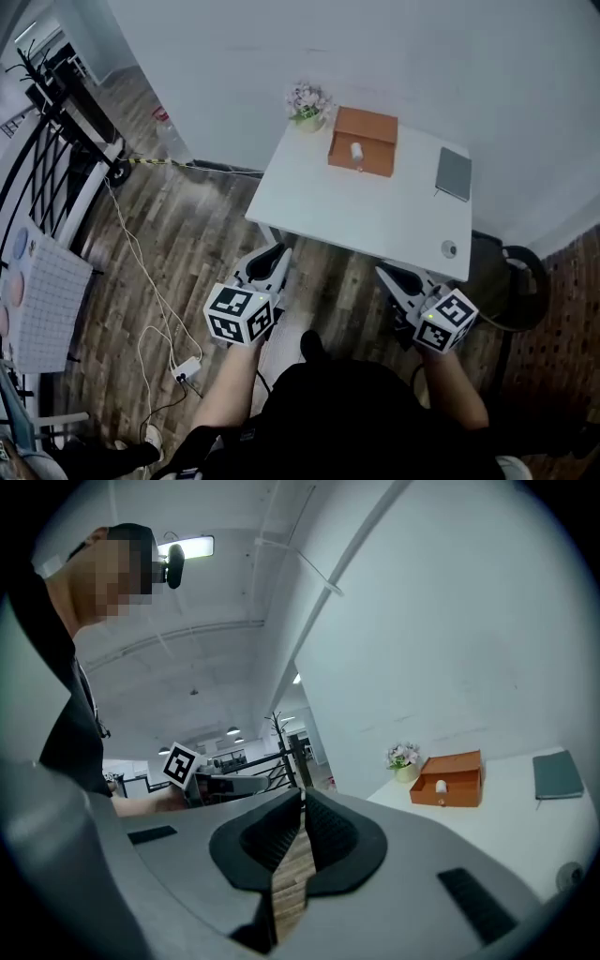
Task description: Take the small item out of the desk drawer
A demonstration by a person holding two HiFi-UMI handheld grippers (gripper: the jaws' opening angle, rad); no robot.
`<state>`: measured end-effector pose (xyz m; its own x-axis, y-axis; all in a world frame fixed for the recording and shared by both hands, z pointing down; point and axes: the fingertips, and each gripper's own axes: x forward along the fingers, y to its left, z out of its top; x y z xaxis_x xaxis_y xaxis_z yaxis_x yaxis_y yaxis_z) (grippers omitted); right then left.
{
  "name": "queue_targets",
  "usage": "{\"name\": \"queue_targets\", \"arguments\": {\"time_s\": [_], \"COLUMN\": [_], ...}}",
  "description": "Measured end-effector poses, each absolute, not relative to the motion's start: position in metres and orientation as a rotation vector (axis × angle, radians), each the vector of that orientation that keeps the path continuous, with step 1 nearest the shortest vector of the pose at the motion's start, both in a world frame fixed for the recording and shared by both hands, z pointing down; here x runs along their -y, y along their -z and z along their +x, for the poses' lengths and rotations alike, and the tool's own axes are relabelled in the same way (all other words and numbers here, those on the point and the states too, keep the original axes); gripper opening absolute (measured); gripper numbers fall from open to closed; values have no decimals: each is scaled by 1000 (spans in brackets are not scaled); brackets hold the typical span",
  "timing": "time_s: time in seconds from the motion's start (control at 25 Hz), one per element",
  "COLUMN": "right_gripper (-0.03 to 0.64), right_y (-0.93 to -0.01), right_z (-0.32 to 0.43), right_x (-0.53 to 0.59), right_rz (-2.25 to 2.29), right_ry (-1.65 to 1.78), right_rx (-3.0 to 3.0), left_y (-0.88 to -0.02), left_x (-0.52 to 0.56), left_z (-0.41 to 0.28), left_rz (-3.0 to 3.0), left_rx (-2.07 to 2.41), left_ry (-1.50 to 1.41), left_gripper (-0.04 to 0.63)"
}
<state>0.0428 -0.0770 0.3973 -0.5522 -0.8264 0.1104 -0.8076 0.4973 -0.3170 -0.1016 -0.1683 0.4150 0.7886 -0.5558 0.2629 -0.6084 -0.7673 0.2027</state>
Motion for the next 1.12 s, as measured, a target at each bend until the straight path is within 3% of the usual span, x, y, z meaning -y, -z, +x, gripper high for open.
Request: {"name": "queue_targets", "arguments": {"time_s": [0.76,1.12], "right_gripper": [0,0], "right_y": [-415,-449], "right_z": [173,214], "right_x": [262,315], "right_rz": [-1405,-1399], "right_ry": [550,679], "right_rx": [-2746,-2769], "left_y": [-412,-458], "left_x": [329,357], "left_z": [8,35], "left_rz": [2685,2560], "left_rx": [1009,1034], "left_ry": [-309,-375], "left_gripper": [55,55]}}
